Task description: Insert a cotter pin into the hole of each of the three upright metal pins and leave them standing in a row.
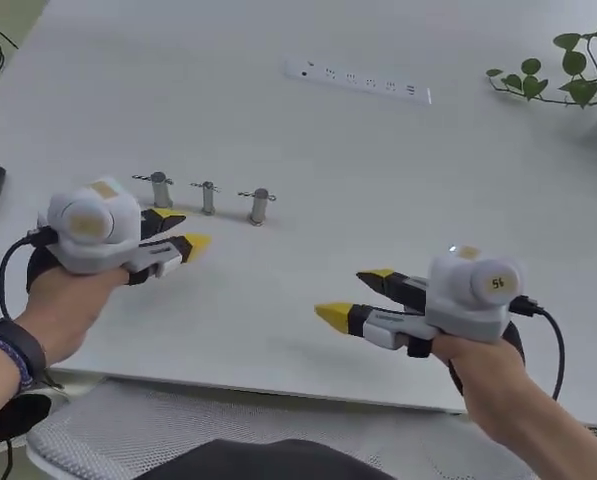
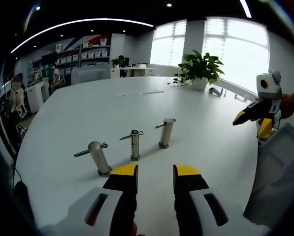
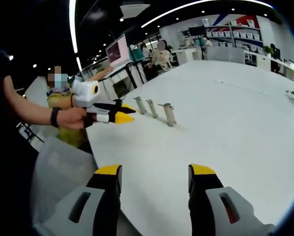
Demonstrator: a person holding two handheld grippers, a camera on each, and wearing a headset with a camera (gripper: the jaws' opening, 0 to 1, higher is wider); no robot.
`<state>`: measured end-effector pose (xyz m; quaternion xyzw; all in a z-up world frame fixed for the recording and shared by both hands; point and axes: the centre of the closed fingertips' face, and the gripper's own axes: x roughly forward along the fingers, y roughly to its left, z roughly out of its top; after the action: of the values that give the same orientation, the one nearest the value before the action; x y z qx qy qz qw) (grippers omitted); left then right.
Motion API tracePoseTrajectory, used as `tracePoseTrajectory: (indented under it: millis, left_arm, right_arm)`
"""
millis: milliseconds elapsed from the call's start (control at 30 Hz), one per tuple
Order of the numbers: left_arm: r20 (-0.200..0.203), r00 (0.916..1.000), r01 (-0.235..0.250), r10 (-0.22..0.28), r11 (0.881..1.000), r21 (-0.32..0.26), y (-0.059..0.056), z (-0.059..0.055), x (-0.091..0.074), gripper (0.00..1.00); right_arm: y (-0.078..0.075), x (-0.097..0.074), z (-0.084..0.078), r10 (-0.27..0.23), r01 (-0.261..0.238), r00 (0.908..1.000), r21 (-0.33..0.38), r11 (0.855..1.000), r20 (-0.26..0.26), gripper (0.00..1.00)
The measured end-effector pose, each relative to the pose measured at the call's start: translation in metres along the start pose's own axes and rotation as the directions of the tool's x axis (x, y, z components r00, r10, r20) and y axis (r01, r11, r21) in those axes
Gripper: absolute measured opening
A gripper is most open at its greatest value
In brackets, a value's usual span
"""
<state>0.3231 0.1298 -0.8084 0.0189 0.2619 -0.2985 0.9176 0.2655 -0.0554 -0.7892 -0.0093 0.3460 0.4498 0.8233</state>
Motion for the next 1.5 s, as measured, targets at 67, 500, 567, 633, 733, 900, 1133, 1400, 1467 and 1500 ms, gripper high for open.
tracePoseTrajectory:
  millis: [67, 500, 567, 633, 733, 900, 1133, 1400, 1467, 1500]
  left_arm:
    - [0.004, 1.0, 0.0, 0.0, 1.0, 0.004, 0.001, 0.002, -0.004, 0.28]
    - [0.01, 0.9999, 0.008, -0.008, 1.0, 0.03, 0.005, 0.008, -0.032, 0.35]
    - [0.006, 0.9999, 0.008, -0.008, 0.999, 0.037, 0.006, 0.006, -0.037, 0.35]
    - [0.005, 1.0, 0.004, -0.004, 0.999, 0.036, 0.009, 0.004, -0.043, 0.36]
    - [0.004, 1.0, 0.001, -0.001, 0.999, 0.037, 0.01, 0.002, -0.05, 0.37]
    - [0.002, 1.0, -0.002, 0.002, 0.999, 0.033, 0.012, -0.001, -0.059, 0.39]
    - [0.002, 0.9999, -0.014, 0.014, 1.0, 0.023, 0.015, -0.006, -0.071, 0.43]
    - [0.006, 0.9997, -0.023, 0.023, 1.0, 0.011, 0.017, -0.007, -0.074, 0.45]
    - [0.007, 0.9998, -0.021, 0.021, 1.0, 0.009, 0.016, -0.007, -0.074, 0.45]
    - [0.007, 0.9997, -0.022, 0.022, 1.0, 0.012, 0.016, -0.007, -0.075, 0.45]
  right_arm:
    - [-0.001, 0.0, 0.0, 0.002, -0.002, 1.0, -0.005, 1.0, -0.002, 0.57]
    - [-0.001, 0.003, 0.002, 0.019, -0.019, 0.9998, -0.018, 1.0, -0.007, 0.58]
    - [-0.001, 0.004, 0.003, 0.024, -0.024, 0.9997, -0.02, 1.0, -0.007, 0.59]
    - [0.0, 0.004, 0.002, 0.026, -0.026, 0.9996, -0.021, 0.999, -0.01, 0.59]
    - [0.002, 0.005, 0.001, 0.034, -0.034, 0.9993, -0.023, 0.999, -0.014, 0.59]
    - [0.004, 0.005, -0.003, 0.041, -0.041, 0.9989, -0.024, 0.999, -0.022, 0.59]
    - [0.006, 0.005, -0.005, 0.045, -0.046, 0.9987, -0.026, 0.999, -0.023, 0.6]
    - [0.008, 0.007, -0.005, 0.05, -0.05, 0.9985, -0.026, 0.998, -0.022, 0.6]
    - [0.008, 0.008, -0.005, 0.051, -0.051, 0.9985, -0.026, 0.998, -0.02, 0.6]
    - [0.009, 0.008, -0.005, 0.051, -0.052, 0.9985, -0.025, 0.998, -0.021, 0.6]
